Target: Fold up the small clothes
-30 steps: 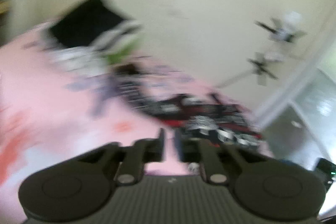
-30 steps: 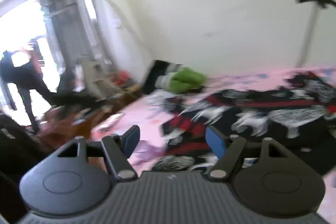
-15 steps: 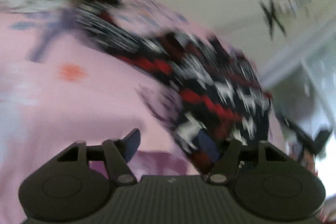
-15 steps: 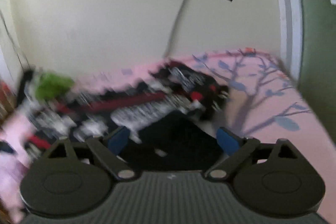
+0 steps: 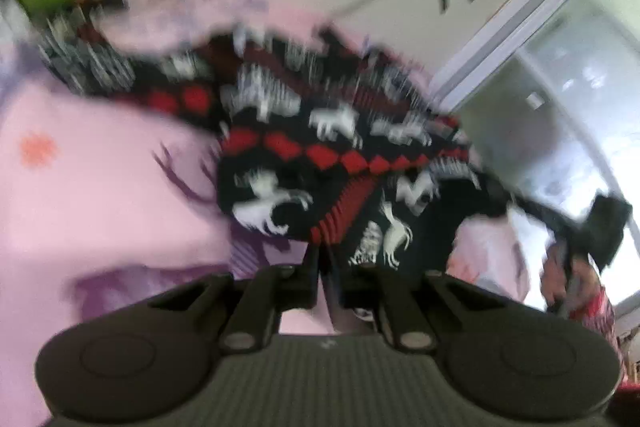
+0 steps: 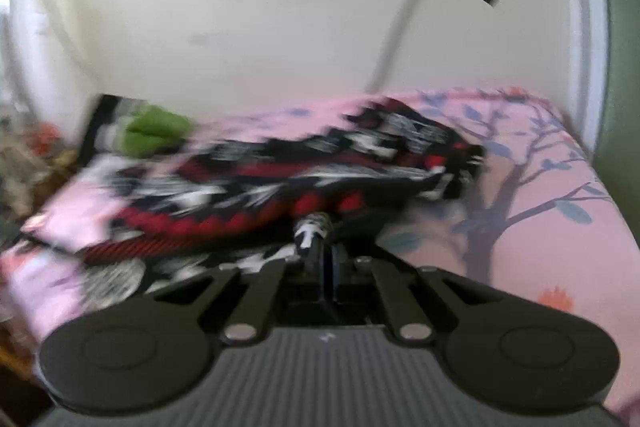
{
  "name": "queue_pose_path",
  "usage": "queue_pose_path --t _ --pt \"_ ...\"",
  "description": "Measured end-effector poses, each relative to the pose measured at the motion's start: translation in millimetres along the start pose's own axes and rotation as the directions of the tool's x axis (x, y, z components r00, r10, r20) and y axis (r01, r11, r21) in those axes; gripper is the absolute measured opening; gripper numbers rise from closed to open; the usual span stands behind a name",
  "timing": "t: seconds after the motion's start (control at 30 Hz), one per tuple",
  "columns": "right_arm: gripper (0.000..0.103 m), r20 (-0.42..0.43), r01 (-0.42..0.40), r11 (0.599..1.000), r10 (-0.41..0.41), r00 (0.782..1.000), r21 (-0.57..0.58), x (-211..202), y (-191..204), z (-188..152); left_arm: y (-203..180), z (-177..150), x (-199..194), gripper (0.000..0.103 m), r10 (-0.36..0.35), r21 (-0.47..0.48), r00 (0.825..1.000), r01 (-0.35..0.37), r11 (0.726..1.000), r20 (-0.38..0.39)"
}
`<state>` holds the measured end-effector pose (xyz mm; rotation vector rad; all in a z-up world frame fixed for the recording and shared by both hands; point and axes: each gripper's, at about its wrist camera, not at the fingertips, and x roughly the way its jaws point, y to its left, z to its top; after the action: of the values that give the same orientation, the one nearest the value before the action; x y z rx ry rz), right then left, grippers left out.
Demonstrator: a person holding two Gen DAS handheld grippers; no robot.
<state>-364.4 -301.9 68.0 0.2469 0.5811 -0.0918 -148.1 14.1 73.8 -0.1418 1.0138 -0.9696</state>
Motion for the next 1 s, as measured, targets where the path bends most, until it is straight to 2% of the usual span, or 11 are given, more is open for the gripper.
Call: queue_pose_path --t 0.2,0.27,0.37,0.47,0.6,0.73,0.77,0.8,0.83,0.9,1.0 --pt "0.005 -0.024 -0.242 0.958 0.241 0.970 -0.157 -117 50 -41 17 -25 -107 0.003 0.070 0.021 0.982 -0.074 0.997 0.174" --pt "0.043 -0.004 -0.174 0.968 0.176 0.984 -0.180 -119 49 -47 30 -32 -115 0.009 0.126 -0.015 0.975 -0.125 0.992 0.182" --pt "0.049 0.075 -0.079 0.996 0.082 0.994 -0.046 -95 19 -32 47 -33 -93 0.025 0.129 -0.107 0.983 -0.115 0.988 0.131" --pt "0.051 0.059 -0.022 0.993 0.016 0.998 0.117 -57 -7 -15 45 -33 -58 0.040 0.073 -0.130 0.994 -0.062 0.990 0.077" --pt "0.054 -0.040 -0.016 0.994 0.020 0.999 0.110 -10 -2 -5 17 -31 1 0.063 -0.037 -0.089 0.999 0.035 0.995 -0.019" --pt "0.054 -0.085 0.061 0.987 -0.049 0.995 0.148 24 -8 -10 -10 -35 52 0.087 -0.045 -0.015 0.993 0.044 0.999 -0.112" --pt "0.054 -0.093 0.080 0.985 -0.066 0.993 0.153 26 -14 -11 -18 -37 54 0.078 -0.020 0.023 0.995 0.022 0.999 -0.096" --pt "0.054 -0.105 0.108 0.981 -0.092 0.990 0.160 32 -16 -13 -24 -37 58 0.037 -0.002 0.049 0.994 0.008 0.999 -0.111" --pt "0.054 -0.111 0.121 0.980 -0.104 0.988 0.161 37 -18 -14 -27 -36 59 0.009 0.005 0.066 0.991 0.004 0.998 -0.136" --pt "0.054 -0.109 0.116 0.978 -0.098 0.989 0.173 44 -21 -14 -21 -38 47 0.006 -0.050 0.031 0.979 0.057 0.998 -0.196" --pt "0.054 -0.080 0.088 0.982 -0.076 0.994 0.165 48 -16 -8 -16 -51 -16 0.006 -0.040 0.085 0.991 0.052 0.995 -0.131"
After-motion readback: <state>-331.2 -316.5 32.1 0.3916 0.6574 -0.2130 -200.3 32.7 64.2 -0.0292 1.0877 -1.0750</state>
